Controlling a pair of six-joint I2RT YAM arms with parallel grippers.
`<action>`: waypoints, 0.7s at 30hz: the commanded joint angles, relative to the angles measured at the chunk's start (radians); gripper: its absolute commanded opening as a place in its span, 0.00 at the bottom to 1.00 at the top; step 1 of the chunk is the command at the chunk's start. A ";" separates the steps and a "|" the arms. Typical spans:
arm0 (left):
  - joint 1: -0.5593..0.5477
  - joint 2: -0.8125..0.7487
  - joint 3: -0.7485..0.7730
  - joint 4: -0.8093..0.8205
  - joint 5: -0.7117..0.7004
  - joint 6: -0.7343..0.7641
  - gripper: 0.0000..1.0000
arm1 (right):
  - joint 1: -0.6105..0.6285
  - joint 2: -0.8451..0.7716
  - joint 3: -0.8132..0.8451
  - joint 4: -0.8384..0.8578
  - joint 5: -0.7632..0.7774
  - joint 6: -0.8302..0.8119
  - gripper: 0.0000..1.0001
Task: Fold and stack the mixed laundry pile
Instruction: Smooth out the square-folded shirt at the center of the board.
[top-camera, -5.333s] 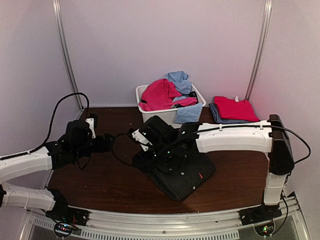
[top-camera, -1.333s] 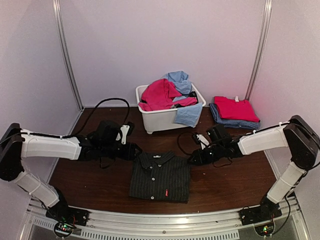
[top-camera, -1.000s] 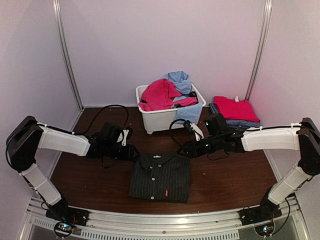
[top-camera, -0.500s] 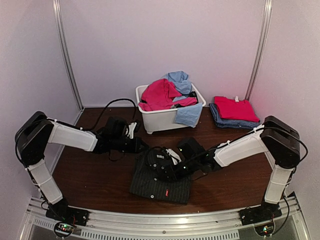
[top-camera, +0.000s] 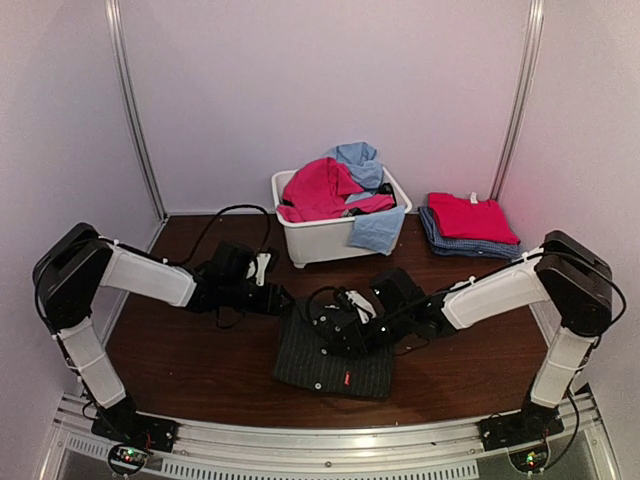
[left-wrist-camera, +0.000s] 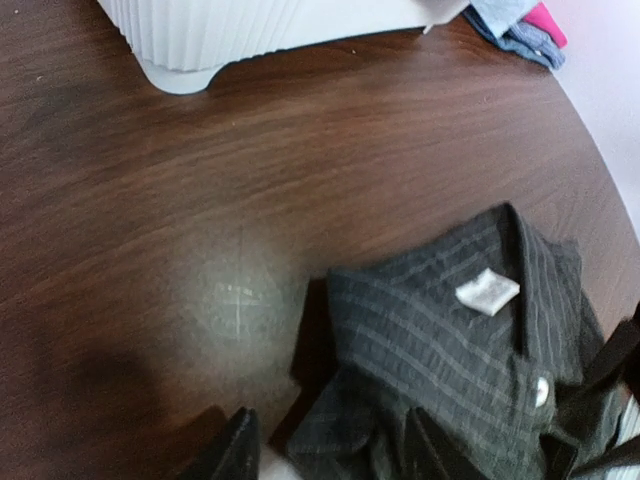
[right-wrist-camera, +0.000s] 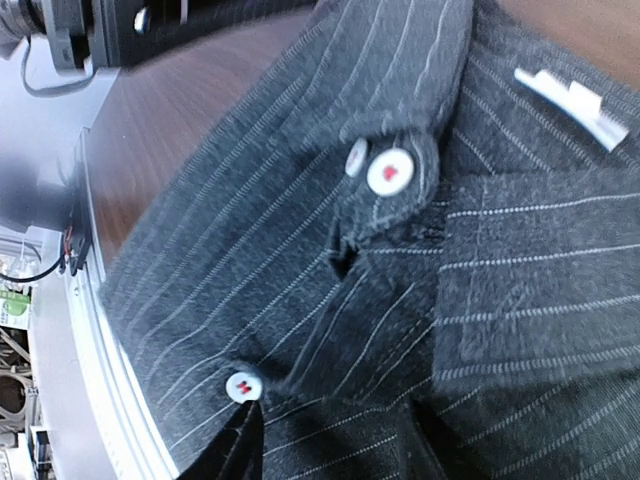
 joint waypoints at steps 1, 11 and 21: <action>0.003 -0.177 -0.080 0.000 -0.045 0.076 0.56 | -0.034 -0.149 0.012 -0.094 -0.022 -0.069 0.48; -0.152 -0.298 -0.137 0.031 0.024 0.244 0.54 | -0.151 -0.308 -0.217 0.075 -0.117 0.075 0.51; -0.169 -0.056 -0.193 0.099 -0.058 0.194 0.38 | -0.243 -0.058 -0.247 0.214 -0.150 0.091 0.46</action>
